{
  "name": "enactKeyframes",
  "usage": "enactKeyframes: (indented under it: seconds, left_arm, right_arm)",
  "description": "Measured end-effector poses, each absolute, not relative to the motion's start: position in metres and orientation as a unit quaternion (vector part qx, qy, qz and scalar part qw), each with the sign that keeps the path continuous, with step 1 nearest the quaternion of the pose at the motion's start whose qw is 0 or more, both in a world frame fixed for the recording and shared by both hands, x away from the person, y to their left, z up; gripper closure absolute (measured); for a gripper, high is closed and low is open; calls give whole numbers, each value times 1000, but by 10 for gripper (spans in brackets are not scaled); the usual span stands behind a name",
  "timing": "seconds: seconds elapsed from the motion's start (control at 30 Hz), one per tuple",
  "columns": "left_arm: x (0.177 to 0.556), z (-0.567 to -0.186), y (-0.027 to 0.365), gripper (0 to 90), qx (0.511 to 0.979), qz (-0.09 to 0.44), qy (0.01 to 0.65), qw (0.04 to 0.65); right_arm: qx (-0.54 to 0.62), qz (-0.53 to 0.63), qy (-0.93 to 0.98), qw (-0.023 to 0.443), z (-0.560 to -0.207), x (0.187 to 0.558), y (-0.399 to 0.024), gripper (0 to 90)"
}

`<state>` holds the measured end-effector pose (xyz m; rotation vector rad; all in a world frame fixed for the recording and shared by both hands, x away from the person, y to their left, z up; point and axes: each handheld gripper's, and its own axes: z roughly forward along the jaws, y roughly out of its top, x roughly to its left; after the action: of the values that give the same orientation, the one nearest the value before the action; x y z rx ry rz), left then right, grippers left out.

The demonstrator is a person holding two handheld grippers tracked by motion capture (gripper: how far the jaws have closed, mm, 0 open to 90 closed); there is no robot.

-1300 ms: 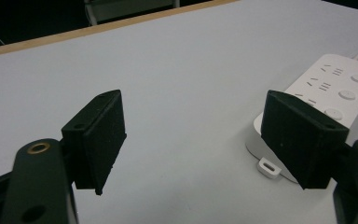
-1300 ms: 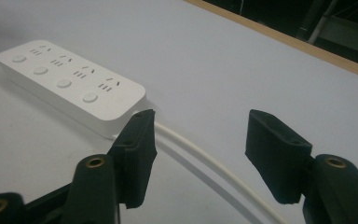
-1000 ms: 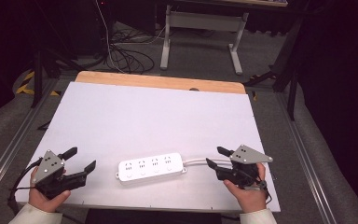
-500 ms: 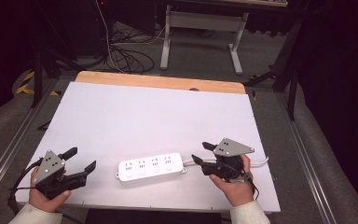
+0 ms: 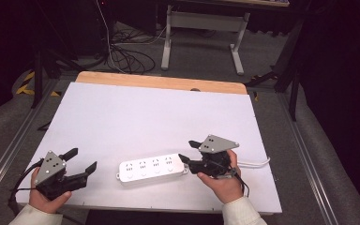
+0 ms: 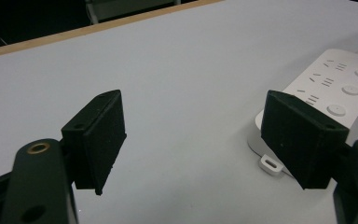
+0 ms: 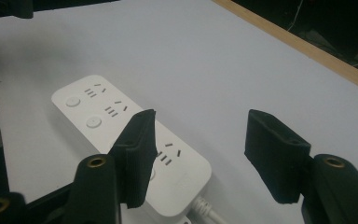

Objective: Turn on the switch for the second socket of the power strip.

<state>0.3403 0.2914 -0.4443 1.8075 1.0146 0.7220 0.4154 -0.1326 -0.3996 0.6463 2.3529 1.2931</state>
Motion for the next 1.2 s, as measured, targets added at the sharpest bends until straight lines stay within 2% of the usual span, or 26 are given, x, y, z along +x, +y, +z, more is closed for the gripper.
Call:
enactKeyframes:
  seconds: [0.17,0.3,0.37,0.4,0.43,0.63,0.8,1.03,1.2]
  left_arm:
    - [340,-444,292,223,734,292,410,455]
    - [340,-444,291,223,734,293,410,455]
    - [340,-444,291,223,734,293,410,455]
    - [340,-444,291,223,735,293,410,455]
    - [340,-444,291,223,735,293,410,455]
    - [340,-444,291,223,737,294,408,451]
    - [340,-445,291,223,737,294,408,451]
    - [340,-445,291,223,738,294,408,450]
    - [340,-445,291,223,739,293,408,449]
  right_arm:
    - [222,455,842,185,-401,415,-123,450]
    - [211,445,847,198,-401,413,-120,593]
    - [208,446,848,195,-401,412,-119,624]
    - [205,446,849,196,-400,411,-118,682]
    - [203,447,850,192,-400,411,-117,694]
    - [181,451,861,149,-402,414,-105,896]
    - [191,447,868,104,-407,421,-96,900]
    - [207,433,872,100,-419,427,-83,900]
    - [216,419,878,80,-428,430,-74,900]
